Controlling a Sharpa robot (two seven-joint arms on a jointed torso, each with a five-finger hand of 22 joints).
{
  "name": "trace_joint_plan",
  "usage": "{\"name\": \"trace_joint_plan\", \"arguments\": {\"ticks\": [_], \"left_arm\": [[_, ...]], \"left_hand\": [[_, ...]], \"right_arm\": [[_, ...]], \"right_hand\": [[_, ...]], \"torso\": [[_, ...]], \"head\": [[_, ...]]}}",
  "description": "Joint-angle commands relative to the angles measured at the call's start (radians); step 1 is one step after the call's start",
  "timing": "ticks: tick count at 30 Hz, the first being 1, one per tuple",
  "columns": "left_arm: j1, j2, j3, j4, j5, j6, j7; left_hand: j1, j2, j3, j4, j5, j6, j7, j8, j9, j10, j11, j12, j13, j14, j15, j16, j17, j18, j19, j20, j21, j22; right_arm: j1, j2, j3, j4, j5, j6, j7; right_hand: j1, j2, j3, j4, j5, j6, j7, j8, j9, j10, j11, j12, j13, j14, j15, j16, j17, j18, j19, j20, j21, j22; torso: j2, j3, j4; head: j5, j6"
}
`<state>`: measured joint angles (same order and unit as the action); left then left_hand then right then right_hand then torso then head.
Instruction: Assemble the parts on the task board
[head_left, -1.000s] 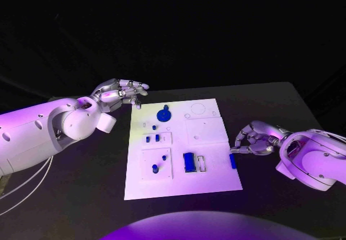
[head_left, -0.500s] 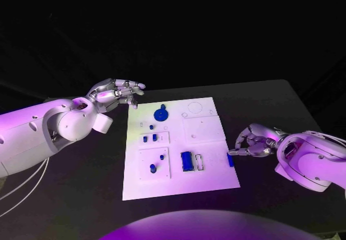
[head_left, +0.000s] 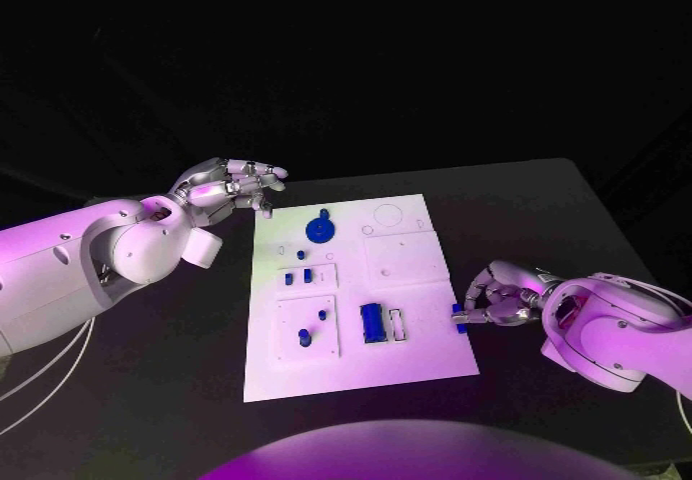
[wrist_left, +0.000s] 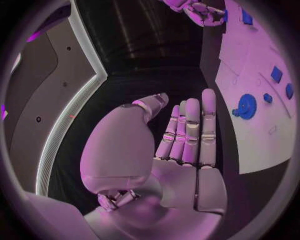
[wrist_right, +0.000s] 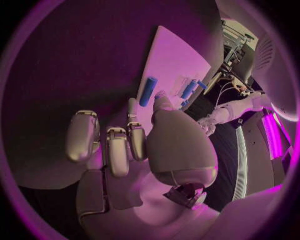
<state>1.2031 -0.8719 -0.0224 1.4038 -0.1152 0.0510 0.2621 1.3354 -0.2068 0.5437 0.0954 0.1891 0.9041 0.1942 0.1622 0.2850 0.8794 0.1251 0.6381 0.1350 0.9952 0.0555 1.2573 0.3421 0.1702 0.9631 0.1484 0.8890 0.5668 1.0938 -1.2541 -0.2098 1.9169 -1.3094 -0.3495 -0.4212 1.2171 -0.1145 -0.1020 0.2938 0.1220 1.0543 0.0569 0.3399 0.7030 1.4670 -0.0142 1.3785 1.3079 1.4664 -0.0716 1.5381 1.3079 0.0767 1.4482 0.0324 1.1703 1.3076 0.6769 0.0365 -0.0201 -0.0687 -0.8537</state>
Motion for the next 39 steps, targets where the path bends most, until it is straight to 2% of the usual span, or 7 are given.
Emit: {"name": "trace_joint_plan", "arguments": {"ticks": [1,6,12,16,19,33,39], "left_arm": [[0.001,0.001,0.001,0.002,0.004,0.004,0.011],[0.001,0.0,0.001,0.002,0.004,0.005,0.011],[0.001,-0.001,0.001,0.003,0.004,0.005,0.01],[0.001,-0.001,0.001,0.003,0.004,0.005,0.01],[0.001,-0.001,0.001,0.003,0.004,0.005,0.01],[0.001,-0.002,0.001,0.002,0.004,0.007,0.006],[0.001,0.001,0.001,-0.001,0.004,0.007,0.006]], "left_hand": [[-0.003,0.005,0.0,0.004,-0.004,-0.003,-0.002,-0.003,0.001,-0.005,0.001,0.004,-0.001,-0.003,0.0,-0.005,-0.002,0.014,-0.001,0.002,-0.006,-0.002],[-0.003,0.005,0.0,0.004,-0.004,-0.003,-0.002,-0.003,0.001,-0.005,0.001,0.004,-0.001,-0.003,0.0,-0.005,-0.002,0.014,-0.001,0.002,-0.006,-0.002],[-0.003,0.005,0.0,0.004,-0.004,-0.003,-0.002,-0.003,0.001,-0.005,0.001,0.004,-0.001,-0.003,0.0,-0.005,-0.002,0.014,-0.001,0.002,-0.006,-0.002],[-0.003,0.005,0.0,0.004,-0.004,-0.003,-0.002,-0.003,0.001,-0.005,0.001,0.004,-0.001,-0.003,0.0,-0.005,-0.002,0.014,-0.001,0.002,-0.006,-0.002],[-0.003,0.005,0.0,0.004,-0.004,-0.003,-0.002,-0.003,0.001,-0.005,0.001,0.004,-0.001,-0.003,0.0,-0.005,-0.002,0.014,-0.001,0.002,-0.006,-0.002],[-0.003,0.005,0.0,0.004,-0.004,-0.003,-0.002,-0.003,0.001,-0.005,0.001,0.004,-0.001,-0.003,0.0,-0.005,-0.002,0.014,-0.001,0.002,-0.006,-0.002],[-0.003,0.005,0.0,0.004,-0.004,-0.003,-0.002,-0.003,0.001,-0.005,0.001,0.004,-0.001,-0.003,0.0,-0.005,-0.002,0.014,-0.001,0.002,-0.006,-0.002]], "right_arm": [[-0.004,0.005,-0.001,-0.004,-0.02,0.02,-0.013],[-0.008,0.015,-0.001,-0.01,-0.024,0.019,-0.014],[-0.012,0.023,-0.002,-0.017,-0.028,0.02,-0.016],[-0.013,0.027,-0.002,-0.019,-0.031,0.02,-0.017],[-0.014,0.028,-0.002,-0.02,-0.032,0.018,-0.017],[-0.013,0.004,-0.002,-0.001,0.032,-0.051,-0.001],[0.018,-0.025,-0.002,0.003,0.052,-0.049,-0.006]], "right_hand": [[-0.004,-0.004,-0.006,-0.001,0.001,0.003,-0.004,-0.007,-0.001,0.037,-0.006,-0.007,0.134,0.083,-0.009,-0.003,0.151,0.001,-0.004,-0.002,-0.003,0.13],[0.011,-0.001,-0.009,-0.002,0.002,0.004,-0.004,-0.008,-0.001,0.037,-0.007,-0.006,0.135,0.083,-0.009,-0.003,0.151,0.001,-0.004,-0.002,-0.004,0.13],[0.101,0.032,0.006,-0.008,0.002,0.007,-0.004,-0.018,-0.005,0.038,-0.007,-0.005,0.137,0.084,-0.01,-0.003,0.154,0.0,-0.002,-0.003,-0.003,0.133],[0.206,0.06,0.068,-0.024,0.006,0.011,-0.011,-0.031,-0.016,0.038,-0.013,-0.004,0.138,0.084,-0.016,-0.002,0.156,0.0,0.0,-0.007,-0.003,0.135],[0.243,0.058,0.115,-0.016,0.006,0.019,-0.013,-0.041,-0.025,0.038,-0.015,-0.005,0.139,0.084,-0.017,-0.002,0.158,0.0,0.001,-0.01,-0.003,0.136],[0.225,0.048,0.201,-0.003,0.005,0.043,-0.021,-0.043,-0.031,0.047,-0.022,0.012,0.15,0.086,-0.023,0.0,0.165,-0.003,0.008,-0.014,0.009,0.144],[0.201,0.04,0.223,-0.003,0.005,0.044,-0.021,-0.043,-0.031,0.047,-0.022,0.011,0.15,0.086,-0.023,0.001,0.166,-0.003,0.008,-0.015,0.008,0.145]], "torso": [[0.001,0.0006,0.0],[0.0,-0.0004,0.001],[0.0,-0.0011,0.0009],[0.0,-0.002,0.0007],[-0.001,-0.0019,0.0011],[-0.001,-0.0021,-0.0001],[-0.002,-0.0025,0.0006]], "head": [[0.0,-0.001],[0.001,-0.002],[0.002,-0.004],[0.002,-0.004],[0.002,-0.004],[0.006,-0.002],[0.004,0.0]]}}
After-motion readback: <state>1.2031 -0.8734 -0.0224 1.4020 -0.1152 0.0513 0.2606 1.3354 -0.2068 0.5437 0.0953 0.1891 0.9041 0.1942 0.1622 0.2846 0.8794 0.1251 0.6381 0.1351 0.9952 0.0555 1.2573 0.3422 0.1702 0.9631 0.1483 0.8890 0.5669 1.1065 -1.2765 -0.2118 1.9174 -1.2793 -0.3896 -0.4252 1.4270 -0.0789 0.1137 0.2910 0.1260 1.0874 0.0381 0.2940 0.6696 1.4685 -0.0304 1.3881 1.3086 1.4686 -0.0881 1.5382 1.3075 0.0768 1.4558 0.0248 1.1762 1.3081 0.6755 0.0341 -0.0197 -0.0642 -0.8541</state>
